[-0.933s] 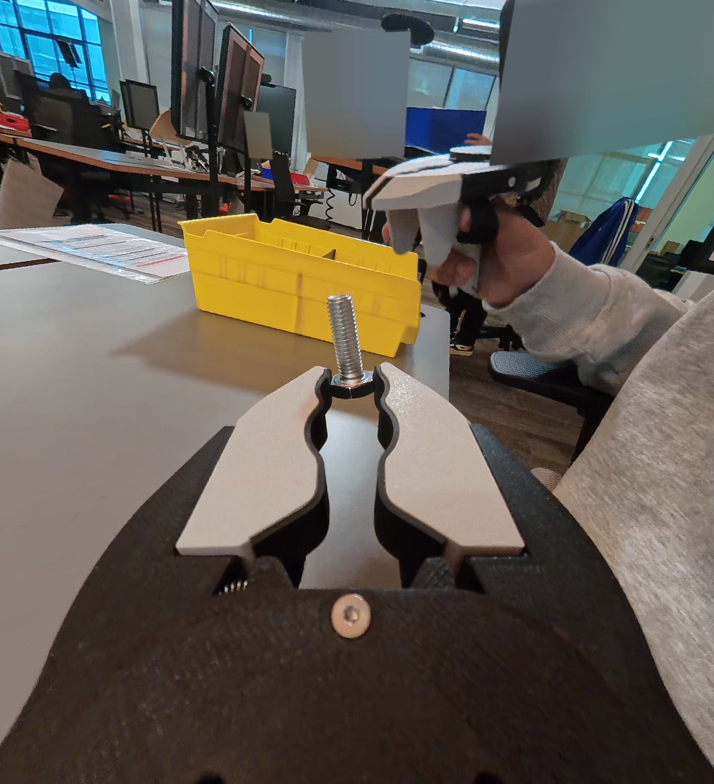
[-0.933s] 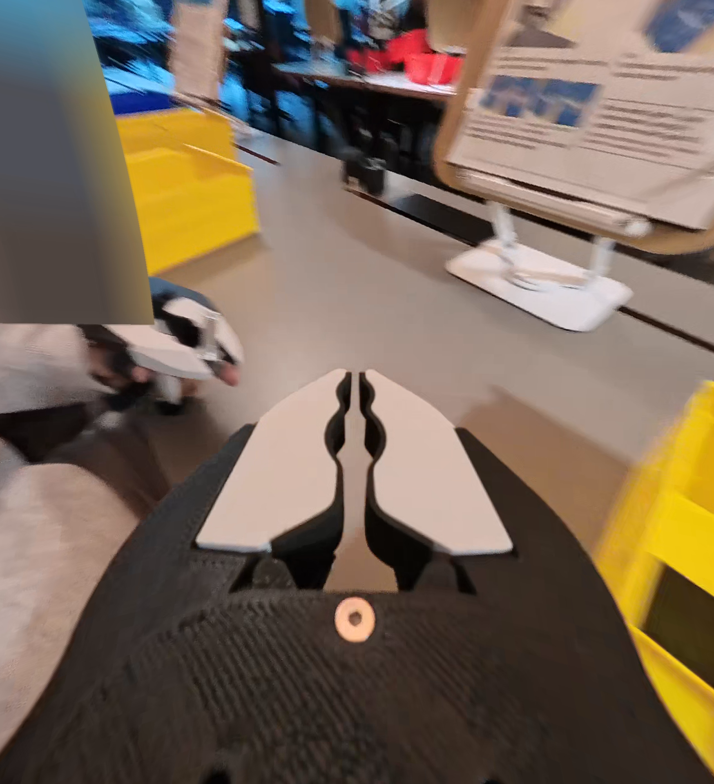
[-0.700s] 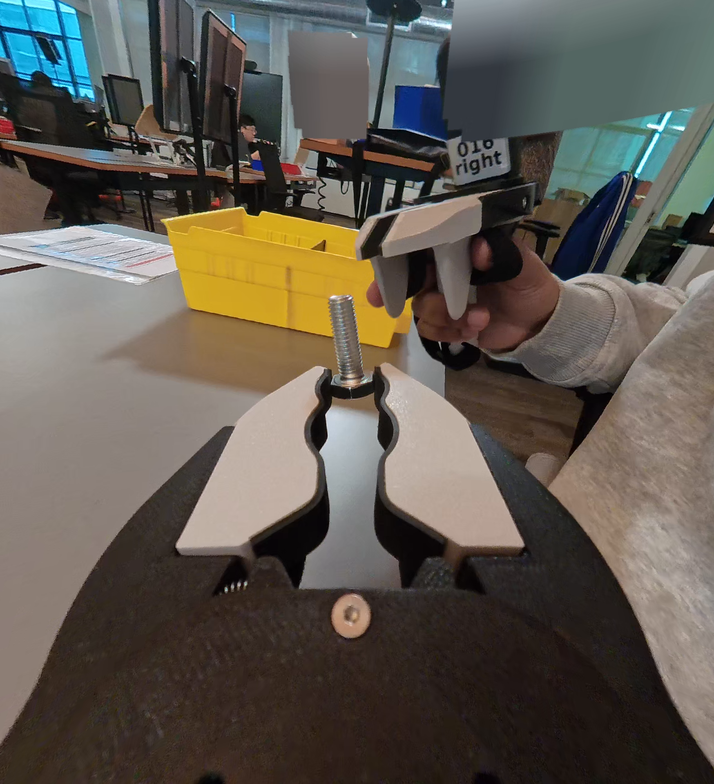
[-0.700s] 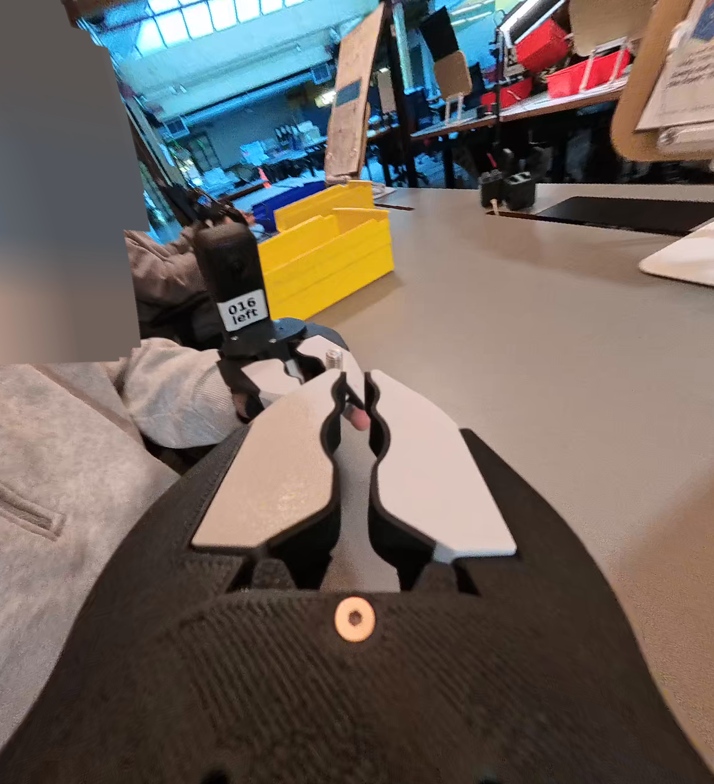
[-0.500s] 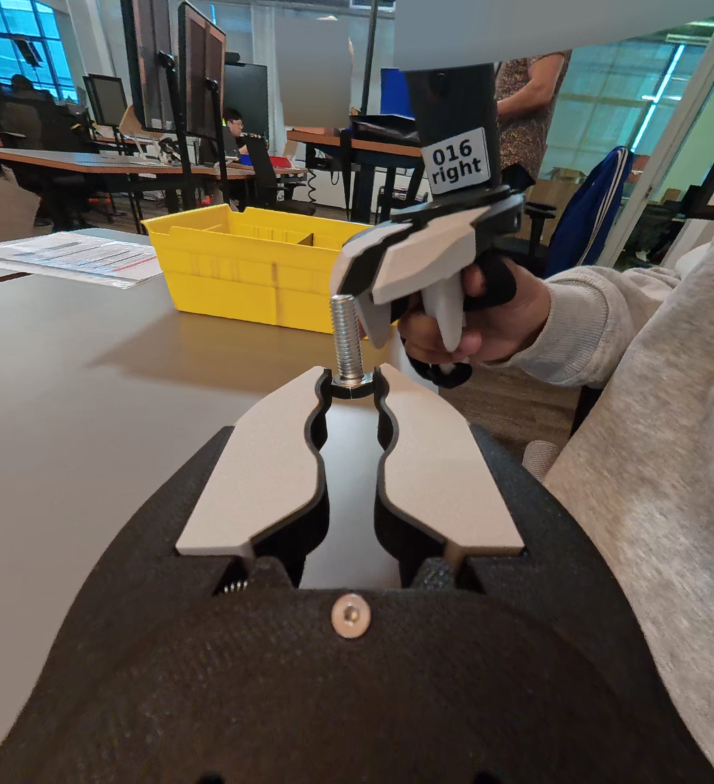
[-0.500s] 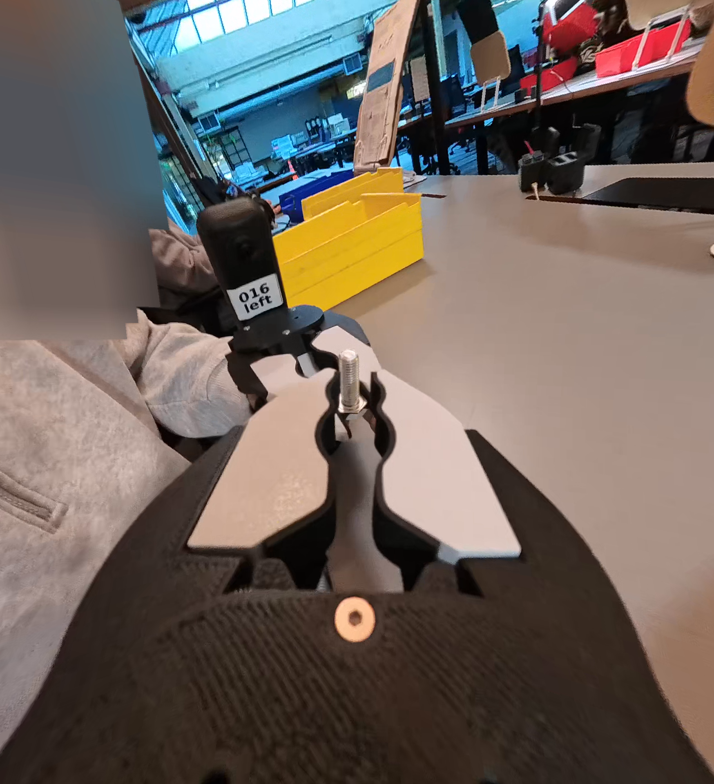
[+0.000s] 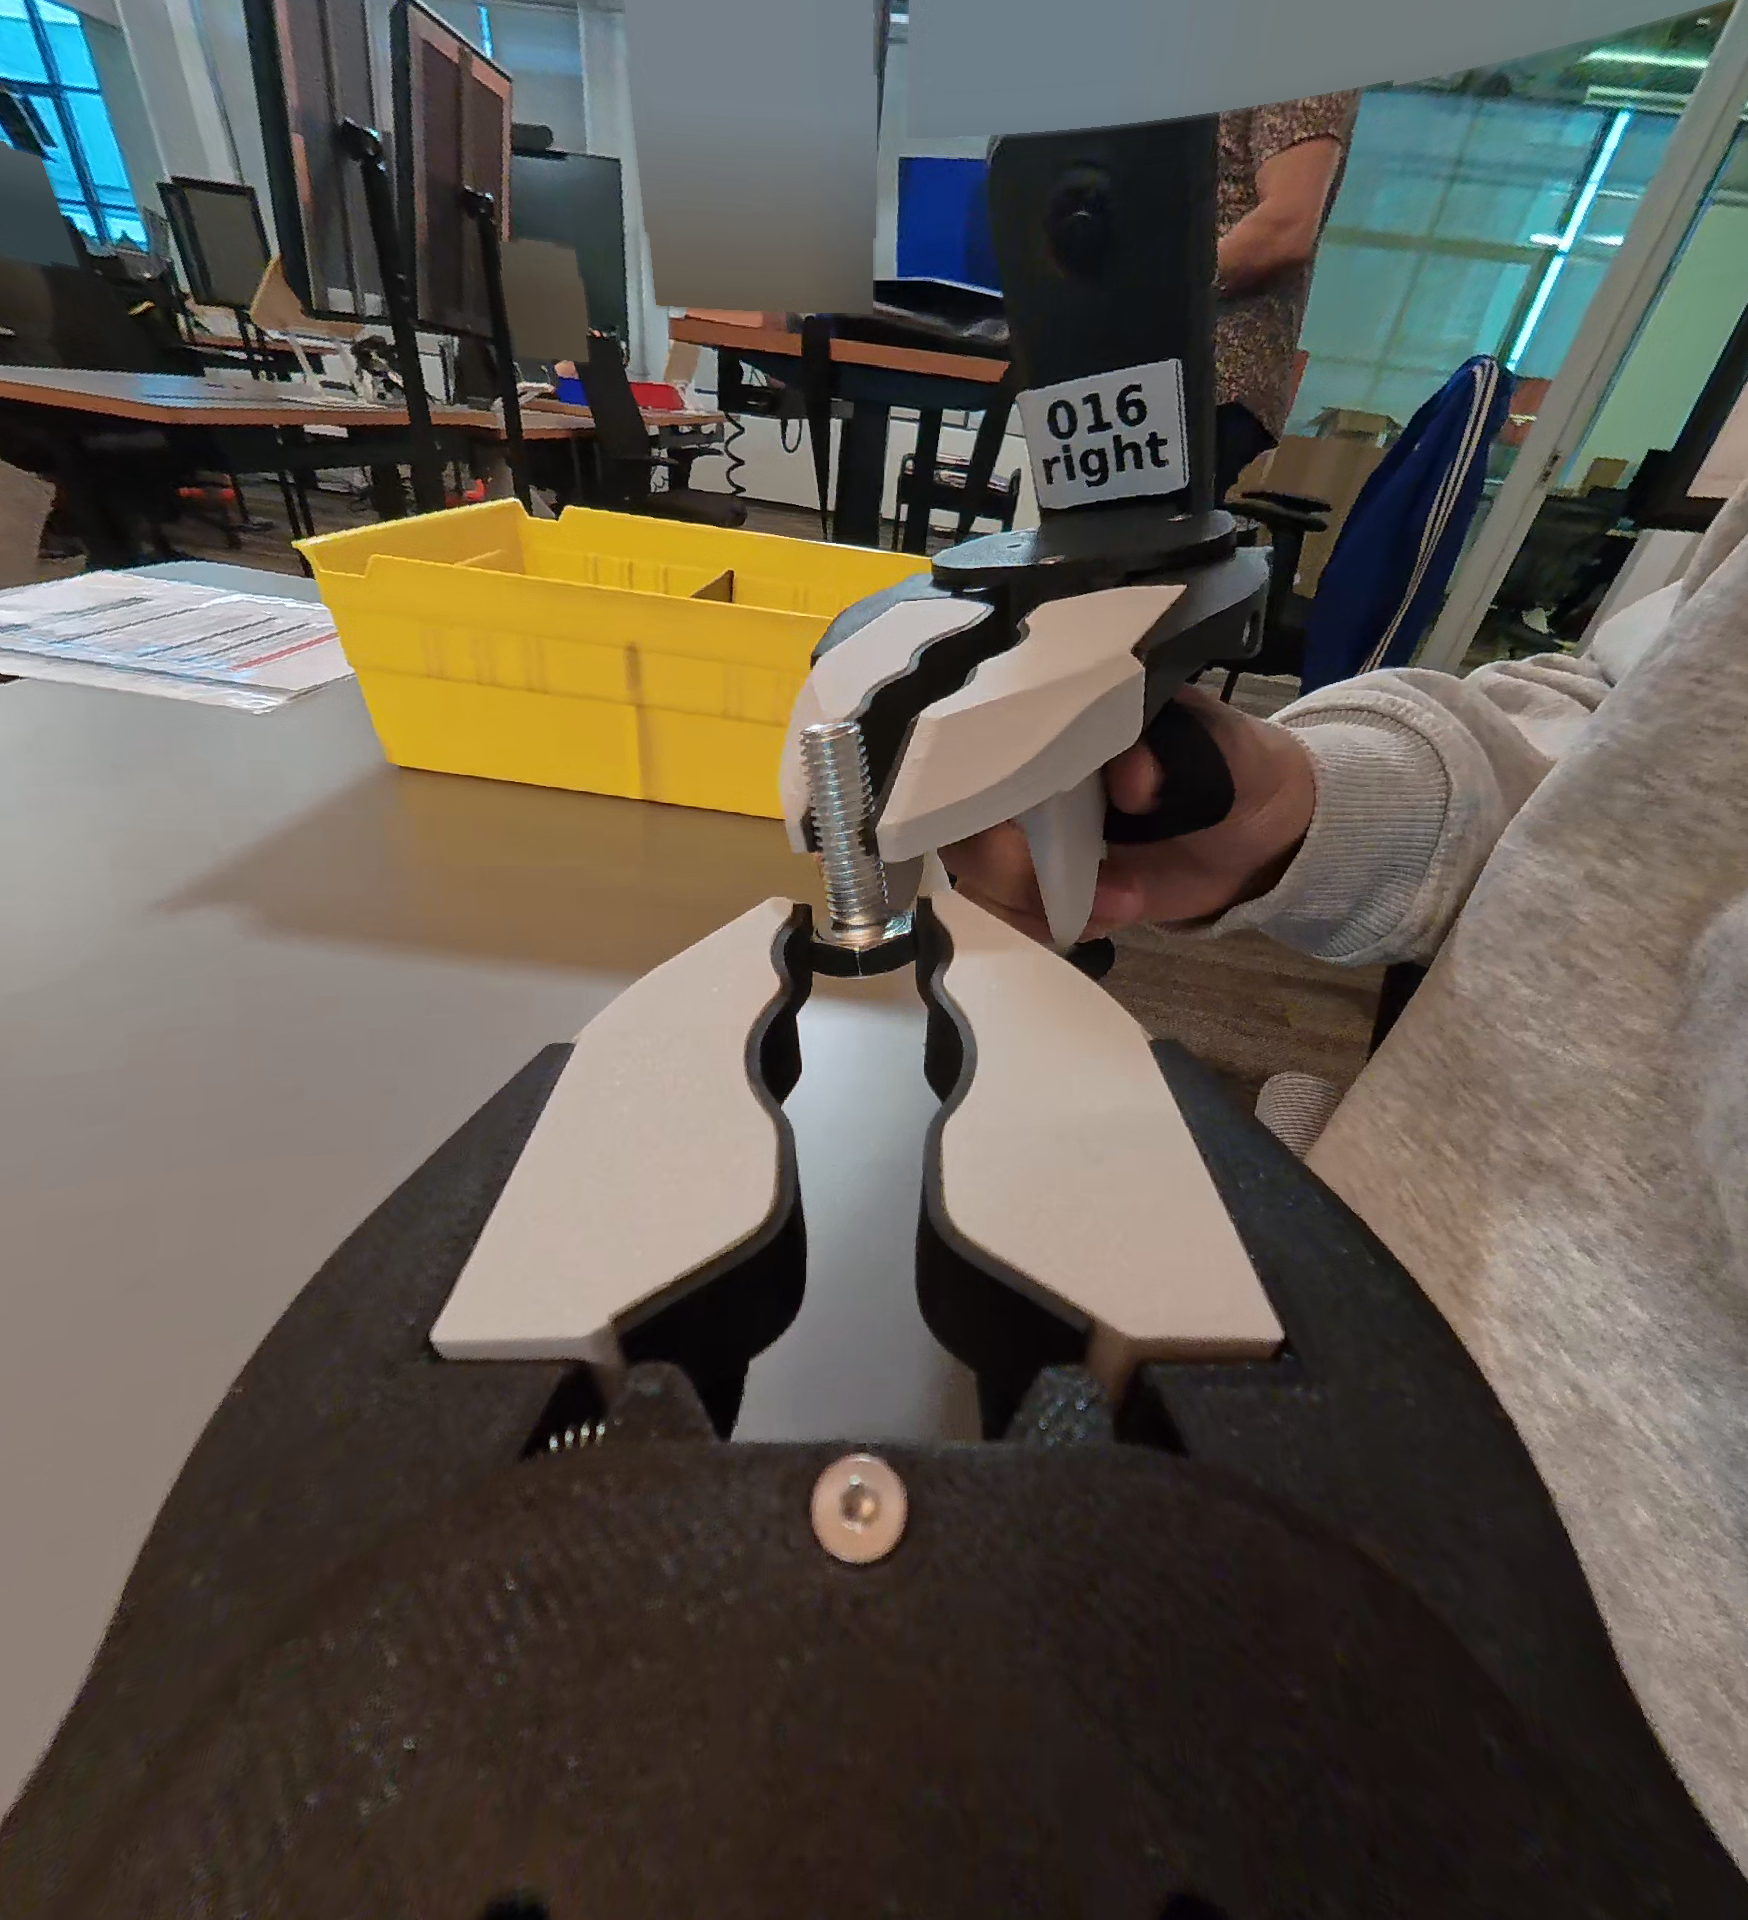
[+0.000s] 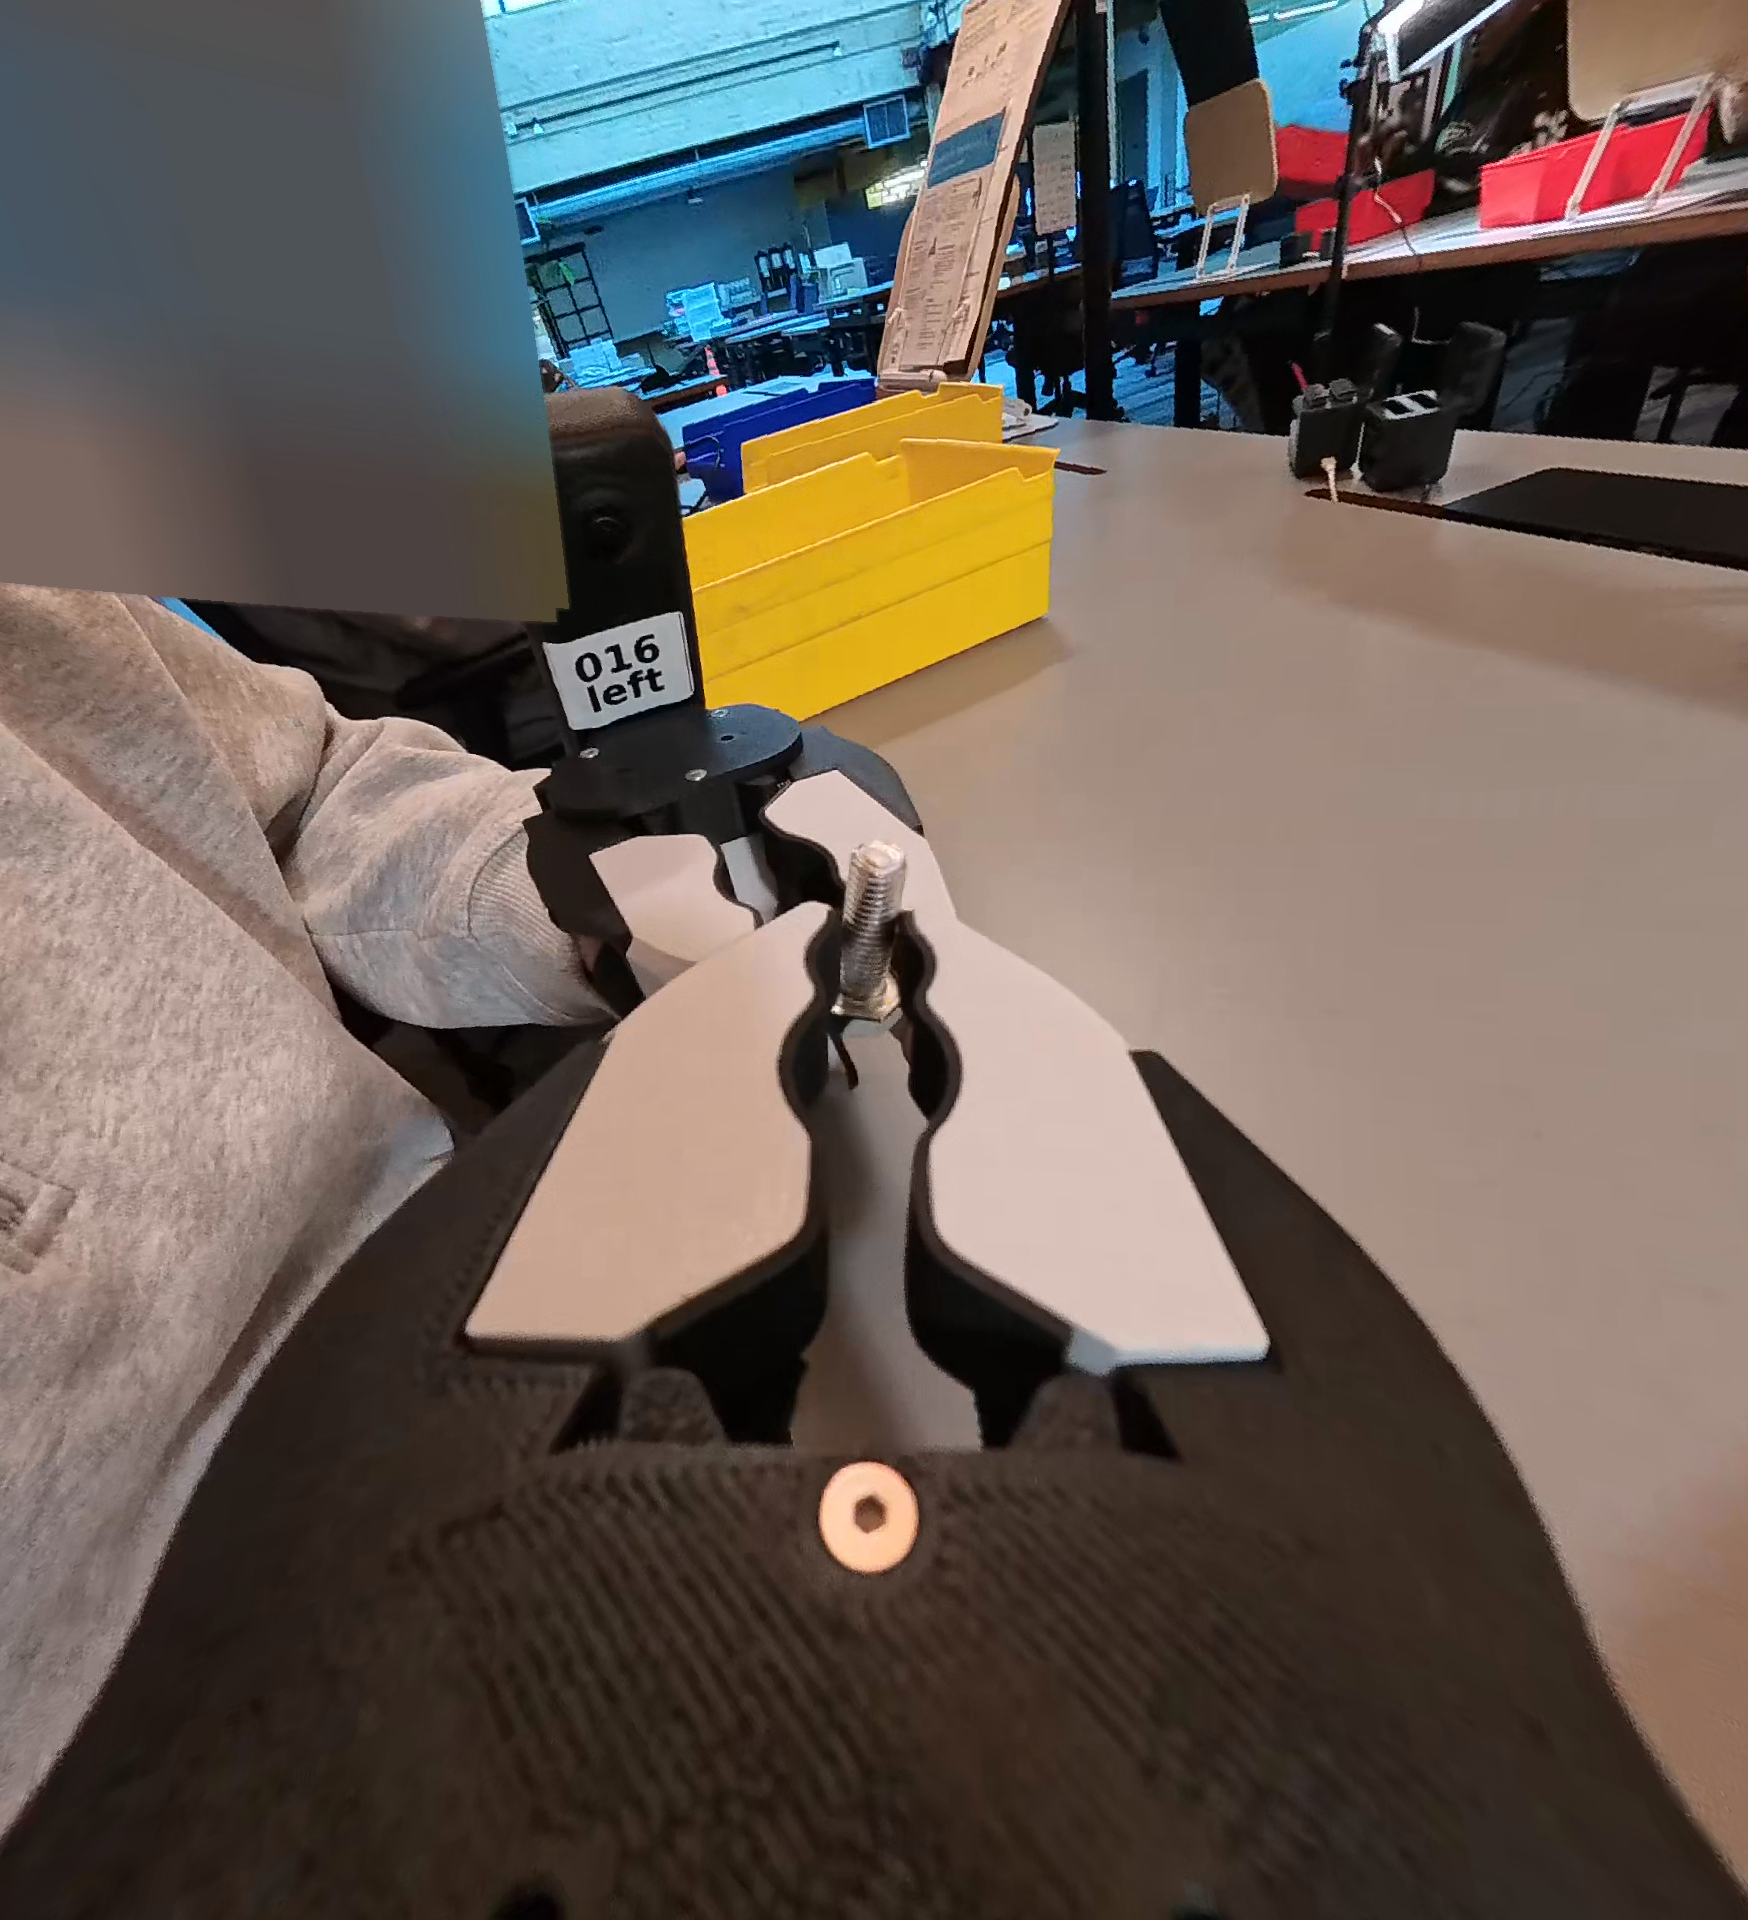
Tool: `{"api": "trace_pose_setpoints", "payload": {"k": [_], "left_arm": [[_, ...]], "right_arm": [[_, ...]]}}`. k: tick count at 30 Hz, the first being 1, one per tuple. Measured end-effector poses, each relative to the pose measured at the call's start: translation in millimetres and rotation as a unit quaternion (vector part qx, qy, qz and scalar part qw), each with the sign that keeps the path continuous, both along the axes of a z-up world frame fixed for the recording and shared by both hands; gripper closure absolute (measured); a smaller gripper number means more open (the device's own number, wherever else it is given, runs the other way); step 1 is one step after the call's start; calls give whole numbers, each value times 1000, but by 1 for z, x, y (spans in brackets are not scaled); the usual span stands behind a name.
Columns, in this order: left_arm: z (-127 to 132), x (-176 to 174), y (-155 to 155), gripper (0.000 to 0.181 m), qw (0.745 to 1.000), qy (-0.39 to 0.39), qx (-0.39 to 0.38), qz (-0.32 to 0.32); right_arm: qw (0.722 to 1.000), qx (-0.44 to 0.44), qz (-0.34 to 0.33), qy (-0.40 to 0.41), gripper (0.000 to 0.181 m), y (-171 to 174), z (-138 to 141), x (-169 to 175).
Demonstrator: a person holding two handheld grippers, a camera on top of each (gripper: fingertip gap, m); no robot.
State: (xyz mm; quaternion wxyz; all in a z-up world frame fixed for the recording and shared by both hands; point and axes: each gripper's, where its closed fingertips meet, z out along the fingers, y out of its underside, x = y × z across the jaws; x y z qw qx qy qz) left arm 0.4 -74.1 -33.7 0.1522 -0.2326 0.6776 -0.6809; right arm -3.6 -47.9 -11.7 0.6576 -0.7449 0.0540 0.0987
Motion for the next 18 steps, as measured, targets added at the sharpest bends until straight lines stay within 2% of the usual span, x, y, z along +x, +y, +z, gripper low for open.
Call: {"api": "trace_pose_setpoints", "payload": {"k": [7, 11, 15, 18], "left_arm": [[1, 1, 1, 162, 1000, 2, -6, 4], [2, 5, 3, 144, 1000, 3, -6, 16], [3, 8, 6, 141, 1000, 4, -13, 26], [5, 7, 7, 143, 999, 5, -20, 26]], "right_arm": [[1000, 1, -6, -8, 171, 0, 1, 0], [999, 18, -38, -17, 171, -11, 16, 18], [985, 19, -150, -79, 171, -57, 56, 85], [944, -70, -274, -169, 172, -119, 74, 166]]}}
